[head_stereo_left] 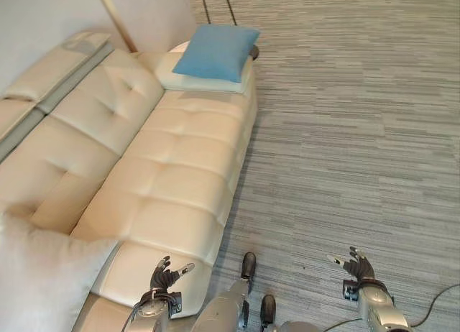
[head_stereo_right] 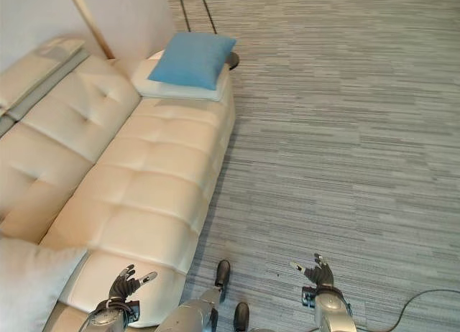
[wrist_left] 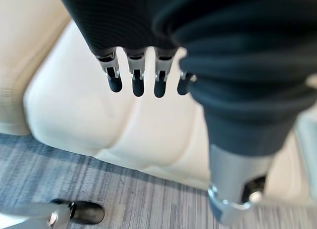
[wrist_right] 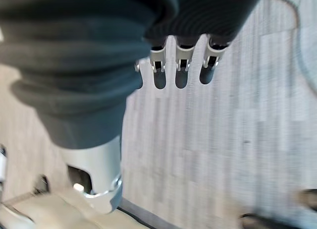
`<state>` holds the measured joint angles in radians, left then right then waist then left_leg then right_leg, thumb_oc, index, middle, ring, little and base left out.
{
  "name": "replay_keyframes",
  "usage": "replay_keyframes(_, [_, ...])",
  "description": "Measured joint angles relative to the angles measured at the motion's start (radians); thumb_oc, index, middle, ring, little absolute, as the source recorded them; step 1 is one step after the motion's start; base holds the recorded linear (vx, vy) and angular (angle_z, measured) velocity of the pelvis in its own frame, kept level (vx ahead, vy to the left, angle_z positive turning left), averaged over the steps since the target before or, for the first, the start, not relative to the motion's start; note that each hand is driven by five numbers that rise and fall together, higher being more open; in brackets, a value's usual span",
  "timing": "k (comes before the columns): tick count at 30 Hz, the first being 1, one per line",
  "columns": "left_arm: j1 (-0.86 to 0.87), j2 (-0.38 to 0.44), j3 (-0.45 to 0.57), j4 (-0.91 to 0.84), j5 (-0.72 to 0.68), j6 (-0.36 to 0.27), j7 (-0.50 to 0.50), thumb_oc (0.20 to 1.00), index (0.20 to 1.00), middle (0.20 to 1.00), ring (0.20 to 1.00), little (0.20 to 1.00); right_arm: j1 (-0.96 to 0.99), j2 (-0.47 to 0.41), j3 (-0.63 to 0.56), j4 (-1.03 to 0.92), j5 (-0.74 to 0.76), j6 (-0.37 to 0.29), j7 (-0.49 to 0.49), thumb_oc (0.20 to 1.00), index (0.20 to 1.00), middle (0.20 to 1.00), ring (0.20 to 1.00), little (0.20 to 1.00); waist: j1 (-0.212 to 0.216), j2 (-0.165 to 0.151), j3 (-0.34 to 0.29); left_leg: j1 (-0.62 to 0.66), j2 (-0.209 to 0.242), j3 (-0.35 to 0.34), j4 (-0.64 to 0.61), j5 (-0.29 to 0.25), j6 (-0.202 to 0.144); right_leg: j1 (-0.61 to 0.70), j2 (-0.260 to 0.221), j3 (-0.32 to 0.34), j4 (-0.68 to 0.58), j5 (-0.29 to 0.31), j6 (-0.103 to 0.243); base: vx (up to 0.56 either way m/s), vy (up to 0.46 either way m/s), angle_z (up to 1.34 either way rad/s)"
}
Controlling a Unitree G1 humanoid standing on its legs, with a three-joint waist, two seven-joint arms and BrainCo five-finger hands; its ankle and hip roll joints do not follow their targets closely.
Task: Pick up all the scattered cushions and arrange them neatly on the sofa.
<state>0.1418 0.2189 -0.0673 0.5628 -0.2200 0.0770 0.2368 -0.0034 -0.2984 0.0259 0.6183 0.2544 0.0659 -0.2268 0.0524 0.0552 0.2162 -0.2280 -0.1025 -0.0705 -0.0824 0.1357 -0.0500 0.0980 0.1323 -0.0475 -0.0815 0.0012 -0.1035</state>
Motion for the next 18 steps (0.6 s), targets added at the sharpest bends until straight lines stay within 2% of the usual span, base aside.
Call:
replay_keyframes(1, [0.007, 0.001, -0.002, -0.002, 0.0, -0.002, 0.0, 1.0, 1.0, 1.0, 1.0, 1.0, 0.012, 0.001, 0.004, 0.002, 0.0, 0.004, 0.0, 1.0, 1.0, 1.0, 1.0, 1.0, -0.001, -0.003, -0.011, 0.006, -0.007, -0.001, -0.005, 0.019, 0.021, 0.009, 0.0, -0.002, 0.0, 0.002, -0.007, 0.61, 0.175, -0.18])
replay_keyframes(2, [-0.005, 0.003, -0.001, -0.01, 0.0, -0.003, 0.001, 1.0, 1.0, 1.0, 1.0, 1.0, 0.017, 0.004, 0.001, 0.005, 0.0, 0.005, 0.002, 1.0, 1.0, 1.0, 1.0, 1.0, -0.011, -0.02, -0.011, 0.015, -0.013, 0.011, 0.006, 0.019, 0.042, 0.019, -0.001, 0.02, 0.001, -0.025, 0.016, 0.61, 0.177, -0.32])
replay_keyframes(3, [-0.007, 0.008, -0.001, -0.01, 0.0, -0.004, 0.001, 1.0, 1.0, 1.0, 1.0, 1.0, 0.018, 0.008, 0.004, 0.005, 0.0, 0.006, 0.004, 1.0, 1.0, 1.0, 1.0, 1.0, -0.004, -0.031, -0.013, 0.017, -0.015, 0.031, 0.009, 0.009, 0.057, 0.027, -0.005, 0.033, 0.001, -0.04, 0.026, 0.28, 0.082, -0.41])
replay_keyframes(4, [-0.002, 0.011, -0.002, -0.009, 0.0, -0.002, 0.001, 1.0, 1.0, 1.0, 1.0, 1.0, 0.022, 0.01, 0.007, 0.005, 0.0, 0.006, 0.009, 1.0, 1.0, 1.0, 1.0, 1.0, -0.005, -0.032, -0.023, 0.025, -0.016, 0.044, 0.013, -0.001, 0.078, 0.034, -0.008, 0.038, 0.007, -0.057, 0.036, 0.25, 0.107, -0.33])
replay_keyframes(5, [0.008, 0.012, -0.002, -0.019, 0.0, -0.002, 0.0, 1.0, 1.0, 1.0, 1.0, 1.0, 0.032, 0.003, 0.013, 0.002, 0.0, 0.005, 0.012, 1.0, 1.0, 1.0, 1.0, 1.0, -0.01, -0.031, -0.033, 0.059, -0.005, 0.053, -0.007, 0.052, 0.126, 0.041, 0.008, 0.035, 0.039, -0.086, 0.064, 0.38, 0.188, -0.25])
replay_keyframes(6, [-0.021, 0.025, -0.006, -0.022, 0.0, 0.002, 0.0, 1.0, 1.0, 1.0, 1.0, 1.0, 0.048, 0.013, 0.012, 0.004, 0.0, 0.006, 0.015, 1.0, 1.0, 1.0, 1.0, 1.0, -0.021, -0.059, -0.031, 0.095, 0.0, 0.057, 0.0, 0.016, 0.183, 0.009, 0.006, 0.018, 0.153, -0.142, 0.109, 0.48, 0.258, -0.24])
replay_keyframes(7, [-0.029, 0.037, -0.017, -0.03, 0.0, 0.003, 0.0, 1.0, 1.0, 1.0, 1.0, 1.0, 0.048, 0.02, 0.013, -0.001, 0.0, 0.007, 0.021, 1.0, 1.0, 1.0, 1.0, 1.0, -0.017, -0.06, -0.033, 0.111, 0.012, 0.056, 0.002, 0.019, 0.181, -0.095, -0.004, -0.034, 0.409, -0.203, 0.18, 0.31, 0.216, -0.22])
replay_keyframes(8, [-0.041, 0.048, -0.028, -0.031, 0.0, 0.001, 0.0, 1.0, 1.0, 1.0, 1.0, 1.0, 0.053, 0.022, 0.017, -0.022, 0.0, 0.006, 0.024, 1.0, 1.0, 1.0, 1.0, 1.0, -0.02, -0.071, -0.032, 0.14, 0.003, 0.046, 0.004, 0.002, 0.179, -0.23, -0.061, -0.084, 0.719, -0.239, 0.214, 0.18, 0.134, -0.12])
replay_keyframes(9, [-0.043, 0.049, -0.037, -0.032, 0.0, 0.0, -0.001, 1.0, 1.0, 1.0, 1.0, 1.0, 0.058, 0.022, 0.01, -0.039, 0.0, 0.003, 0.026, 1.0, 1.0, 1.0, 1.0, 1.0, -0.032, -0.082, -0.035, 0.169, -0.022, 0.049, 0.004, -0.007, 0.19, -0.28, -0.131, -0.099, 0.855, -0.245, 0.224, 0.25, 0.159, 0.11])
replay_keyframes(10, [-0.048, 0.049, -0.051, -0.033, 0.0, 0.0, 0.0, 1.0, 1.0, 1.0, 1.0, 1.0, 0.057, 0.02, -0.003, -0.037, 0.0, 0.001, 0.029, 1.0, 1.0, 1.0, 1.0, 1.0, -0.051, -0.085, -0.032, 0.203, -0.047, 0.04, 0.006, -0.027, 0.218, -0.316, -0.206, -0.098, 0.945, -0.251, 0.233, 0.17, 0.094, 0.27])
replay_keyframes(11, [-0.058, 0.049, -0.056, -0.032, 0.0, 0.0, -0.001, 1.0, 1.0, 1.0, 1.0, 1.0, 0.058, 0.017, -0.006, -0.031, 0.0, 0.003, 0.03, 1.0, 1.0, 1.0, 1.0, 1.0, -0.058, -0.082, -0.03, 0.219, -0.06, 0.031, 0.006, -0.033, 0.225, -0.343, -0.251, -0.096, 0.986, -0.251, 0.234, 0.35, 0.144, 0.28])
replay_keyframes(12, [-0.079, 0.042, -0.054, -0.035, 0.0, -0.001, 0.001, 1.0, 1.0, 1.0, 1.0, 1.0, 0.066, 0.013, -0.009, -0.03, 0.0, 0.001, 0.03, 1.0, 1.0, 1.0, 1.0, 1.0, -0.066, -0.07, -0.016, 0.236, -0.061, 0.013, 0.025, -0.079, 0.246, -0.391, -0.29, -0.085, 1.021, -0.252, 0.227, 0.27, 0.044, 0.23])
replay_keyframes(13, [-0.1, 0.044, -0.052, -0.041, 0.0, 0.001, 0.0, 1.0, 1.0, 1.0, 1.0, 1.0, 0.064, 0.015, -0.009, -0.035, 0.0, 0.006, 0.031, 1.0, 1.0, 1.0, 1.0, 1.0, -0.064, -0.044, 0.002, 0.253, -0.049, -0.009, 0.023, -0.093, 0.246, -0.426, -0.303, -0.092, 0.969, -0.266, 0.208, 0.27, 0.045, 0.17])
replay_keyframes(15, [-0.112, 0.045, -0.051, -0.039, 0.0, 0.001, -0.001, 1.0, 1.0, 1.0, 1.0, 1.0, 0.067, 0.016, -0.008, -0.036, 0.0, 0.006, 0.031, 1.0, 1.0, 1.0, 1.0, 1.0, -0.068, -0.023, 0.019, 0.267, -0.031, -0.005, 0.023, -0.089, 0.238, -0.443, -0.298, -0.098, 0.849, -0.263, 0.213, 0.18, -0.03, 0.19])
replay_keyframes(16, [-0.118, 0.051, -0.049, -0.039, 0.0, 0.001, 0.0, 1.0, 1.0, 1.0, 1.0, 1.0, 0.075, 0.015, -0.008, -0.034, 0.0, 0.006, 0.03, 1.0, 1.0, 1.0, 1.0, 1.0, -0.068, -0.01, 0.032, 0.293, -0.018, 0.0, 0.025, -0.096, 0.224, -0.468, -0.298, -0.117, 0.696, -0.252, 0.206, 0.31, -0.109, 0.18])
replay_keyframes(17, [-0.117, 0.056, -0.049, -0.041, 0.0, -0.003, 0.0, 1.0, 1.0, 1.0, 1.0, 1.0, 0.078, 0.015, -0.009, -0.032, 0.0, 0.007, 0.029, 1.0, 1.0, 1.0, 1.0, 1.0, -0.066, -0.002, 0.034, 0.312, 0.002, 0.004, 0.025, -0.127, 0.18, -0.466, -0.281, -0.155, 0.561, -0.213, 0.208, 0.51, -0.222, 0.11])
replay_keyframes(18, [-0.112, 0.073, -0.039, -0.03, 0.001, -0.001, -0.001, 1.0, 1.0, 1.0, 1.0, 1.0, 0.07, 0.031, -0.008, -0.035, 0.001, 0.005, 0.028, 1.0, 1.0, 1.0, 1.0, 1.0, -0.057, -0.02, 0.042, 0.333, 0.018, 0.018, 0.022, -0.146, 0.155, -0.438, -0.244, -0.169, 0.277, -0.115, 0.235, 0.36, -0.167, 0.07])
